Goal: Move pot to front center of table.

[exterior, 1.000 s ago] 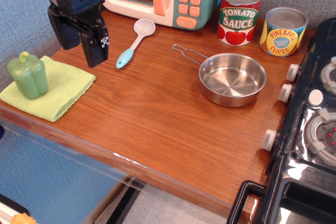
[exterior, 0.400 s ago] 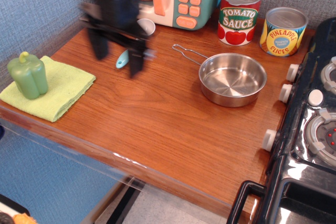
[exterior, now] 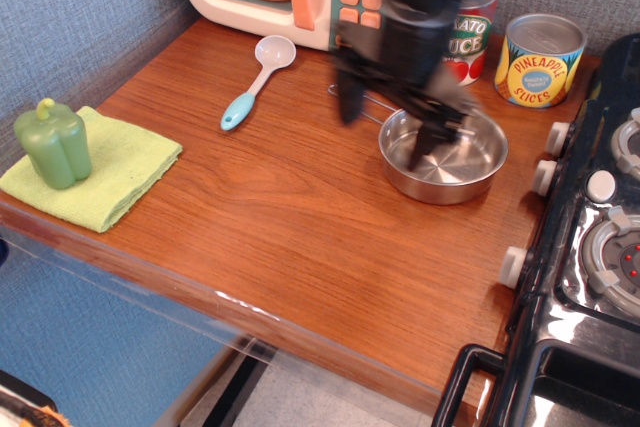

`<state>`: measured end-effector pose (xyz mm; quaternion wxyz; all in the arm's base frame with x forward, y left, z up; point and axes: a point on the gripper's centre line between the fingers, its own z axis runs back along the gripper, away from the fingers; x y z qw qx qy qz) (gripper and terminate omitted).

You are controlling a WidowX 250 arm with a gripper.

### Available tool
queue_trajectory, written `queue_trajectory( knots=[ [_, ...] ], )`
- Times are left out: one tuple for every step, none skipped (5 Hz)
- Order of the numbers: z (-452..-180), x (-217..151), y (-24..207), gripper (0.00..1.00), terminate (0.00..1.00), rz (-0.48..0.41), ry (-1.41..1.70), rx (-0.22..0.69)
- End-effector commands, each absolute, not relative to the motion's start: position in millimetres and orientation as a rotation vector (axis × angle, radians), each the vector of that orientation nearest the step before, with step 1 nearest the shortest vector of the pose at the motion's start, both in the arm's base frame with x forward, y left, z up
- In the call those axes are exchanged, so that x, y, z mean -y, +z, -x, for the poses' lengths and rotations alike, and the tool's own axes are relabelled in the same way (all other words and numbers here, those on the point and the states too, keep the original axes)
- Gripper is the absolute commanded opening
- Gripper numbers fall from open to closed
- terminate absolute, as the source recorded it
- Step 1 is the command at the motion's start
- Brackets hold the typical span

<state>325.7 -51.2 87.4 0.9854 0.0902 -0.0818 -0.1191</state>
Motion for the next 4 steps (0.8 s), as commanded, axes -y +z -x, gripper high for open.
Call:
queue_trajectory(
  knots=[
    [-364,91,85,1.00,0.00,-0.091,-0.211,0.237],
    [-370,96,69,1.00,0.00,-0.055,-0.204,0.220],
    [-370,101,55,1.00,0.00,-0.044,-0.220,0.194],
    [-367,103,42,1.00,0.00,-0.065,-0.246,0.166]
  ],
)
